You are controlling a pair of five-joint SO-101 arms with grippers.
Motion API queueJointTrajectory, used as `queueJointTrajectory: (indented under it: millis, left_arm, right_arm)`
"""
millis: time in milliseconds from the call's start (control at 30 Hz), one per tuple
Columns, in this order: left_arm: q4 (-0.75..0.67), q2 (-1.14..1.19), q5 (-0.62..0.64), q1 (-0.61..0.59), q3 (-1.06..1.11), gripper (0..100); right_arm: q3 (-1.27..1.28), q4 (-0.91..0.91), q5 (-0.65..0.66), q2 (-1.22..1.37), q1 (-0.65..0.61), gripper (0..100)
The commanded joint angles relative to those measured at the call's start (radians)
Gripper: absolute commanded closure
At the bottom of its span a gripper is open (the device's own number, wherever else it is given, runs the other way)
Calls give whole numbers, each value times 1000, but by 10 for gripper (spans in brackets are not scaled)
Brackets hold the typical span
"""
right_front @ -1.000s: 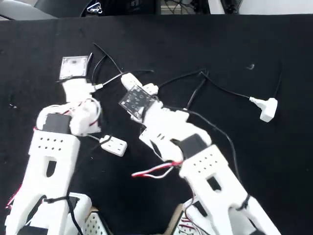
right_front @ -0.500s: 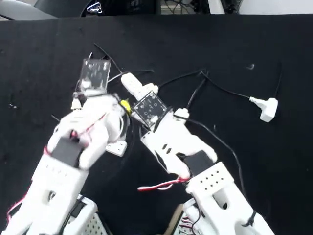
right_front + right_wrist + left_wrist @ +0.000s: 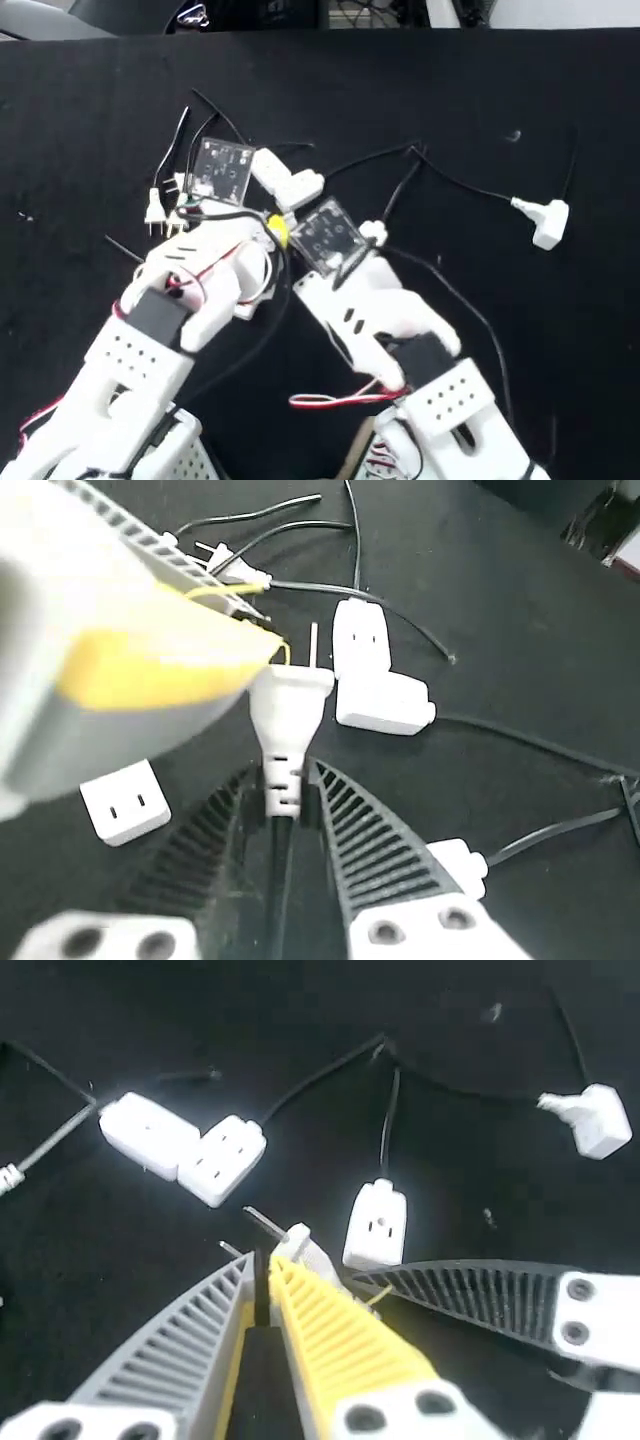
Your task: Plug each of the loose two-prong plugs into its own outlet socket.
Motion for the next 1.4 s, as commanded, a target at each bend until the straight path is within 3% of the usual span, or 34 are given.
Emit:
queueJointTrajectory:
  millis: [0,700,900,1100,1367]
  left_arm:
    - [-20,34,-8,8,-73,970]
    - [-75,51,-9,2,1,970]
    - [-23,28,-9,-65,-82,970]
    - [-15,32,-12,24,-99,970]
    - [-25,166,-48,30,-105,970]
  right_arm:
    - [5,5,-2,-79,3,988]
    - [5,29,-5,-110,-3,988]
    - [7,29,-3,-110,-3,988]
    - [7,28,-6,-108,-3,988]
    - [7,31,-9,-110,2,988]
